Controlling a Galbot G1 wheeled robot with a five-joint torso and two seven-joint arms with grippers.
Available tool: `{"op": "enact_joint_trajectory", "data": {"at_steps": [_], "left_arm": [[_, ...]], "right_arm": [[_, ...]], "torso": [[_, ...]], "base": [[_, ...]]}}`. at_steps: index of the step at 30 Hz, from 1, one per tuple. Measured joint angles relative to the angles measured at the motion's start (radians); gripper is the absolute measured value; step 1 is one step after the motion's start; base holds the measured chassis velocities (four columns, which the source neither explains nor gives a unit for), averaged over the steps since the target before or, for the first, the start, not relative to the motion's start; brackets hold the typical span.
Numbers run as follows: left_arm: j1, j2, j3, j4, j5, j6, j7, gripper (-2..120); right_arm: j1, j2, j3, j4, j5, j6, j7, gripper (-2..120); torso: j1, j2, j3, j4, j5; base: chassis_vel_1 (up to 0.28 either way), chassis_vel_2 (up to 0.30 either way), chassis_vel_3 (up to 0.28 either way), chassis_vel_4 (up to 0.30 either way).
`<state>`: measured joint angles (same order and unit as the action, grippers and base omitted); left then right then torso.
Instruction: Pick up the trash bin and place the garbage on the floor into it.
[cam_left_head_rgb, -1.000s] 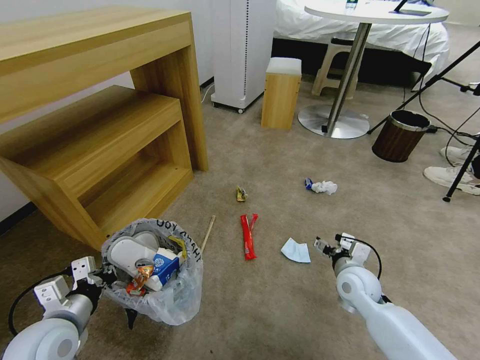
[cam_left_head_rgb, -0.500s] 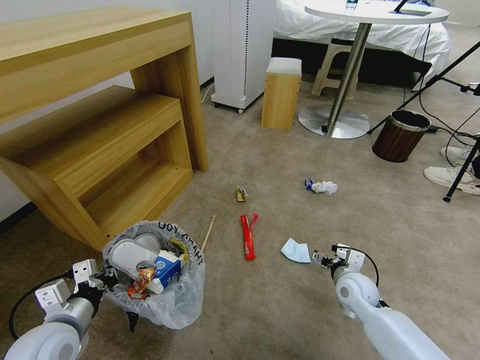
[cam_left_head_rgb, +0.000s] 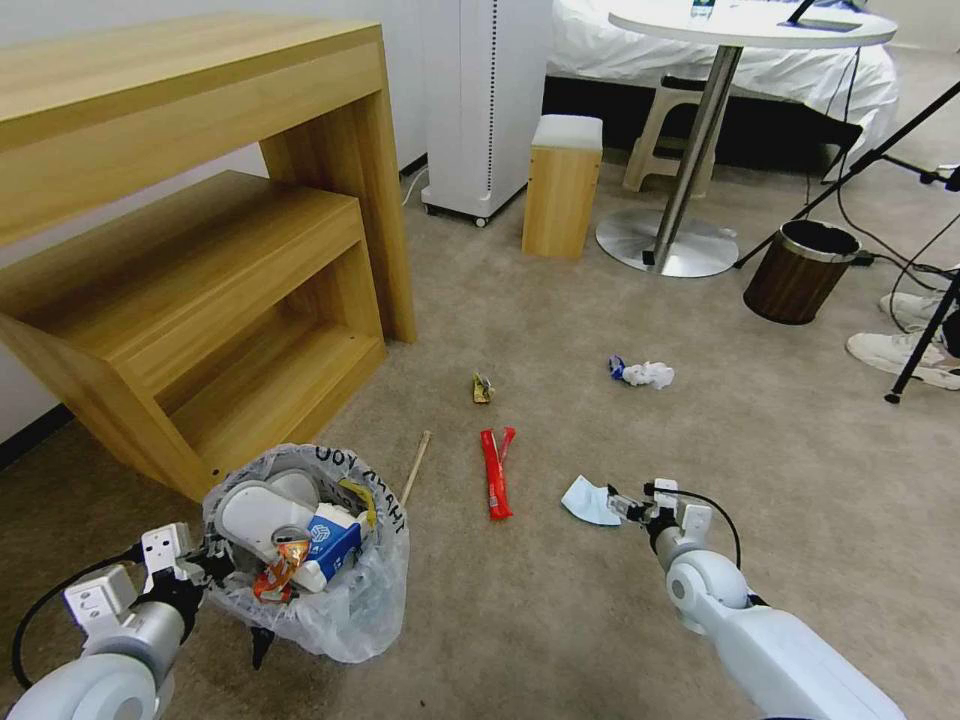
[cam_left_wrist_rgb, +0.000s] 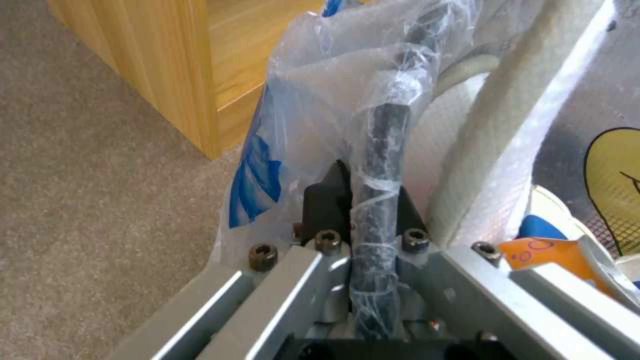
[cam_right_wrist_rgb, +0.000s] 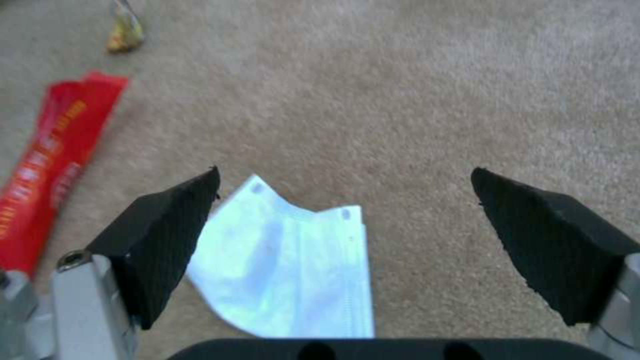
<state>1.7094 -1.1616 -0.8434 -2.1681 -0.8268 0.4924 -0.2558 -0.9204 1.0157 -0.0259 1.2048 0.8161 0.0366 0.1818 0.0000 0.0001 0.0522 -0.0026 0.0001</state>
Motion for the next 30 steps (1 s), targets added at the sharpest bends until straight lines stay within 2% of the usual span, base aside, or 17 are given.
{"op": "enact_joint_trajectory", "data": {"at_steps": [3, 13, 30], "left_arm": [[0.005, 0.001, -0.001, -0.005, 0.0, -0.002, 0.002, 0], [0.005, -0.002, 0.0, -0.005, 0.001, -0.002, 0.003, 0], [0.016, 0.003, -0.002, -0.026, -0.006, -0.005, 0.003, 0]], "right_arm": [[0.043, 0.022, -0.018, -0.066, -0.011, 0.002, -0.002, 93], [0.134, 0.074, -0.086, -0.15, -0.01, 0.002, 0.003, 80], [0.182, 0.181, -0.168, -0.296, -0.053, 0.02, -0.013, 86]], "torso": [[0.0, 0.0, 0.0, -0.0001, -0.0002], [0.0, 0.0, 0.0, 0.0, -0.0001], [0.0, 0.0, 0.0, -0.0001, 0.0]], "base": [[0.0, 0.0, 0.0, 0.0], [0.0, 0.0, 0.0, 0.0], [0.0, 0.0, 0.0, 0.0]]}}
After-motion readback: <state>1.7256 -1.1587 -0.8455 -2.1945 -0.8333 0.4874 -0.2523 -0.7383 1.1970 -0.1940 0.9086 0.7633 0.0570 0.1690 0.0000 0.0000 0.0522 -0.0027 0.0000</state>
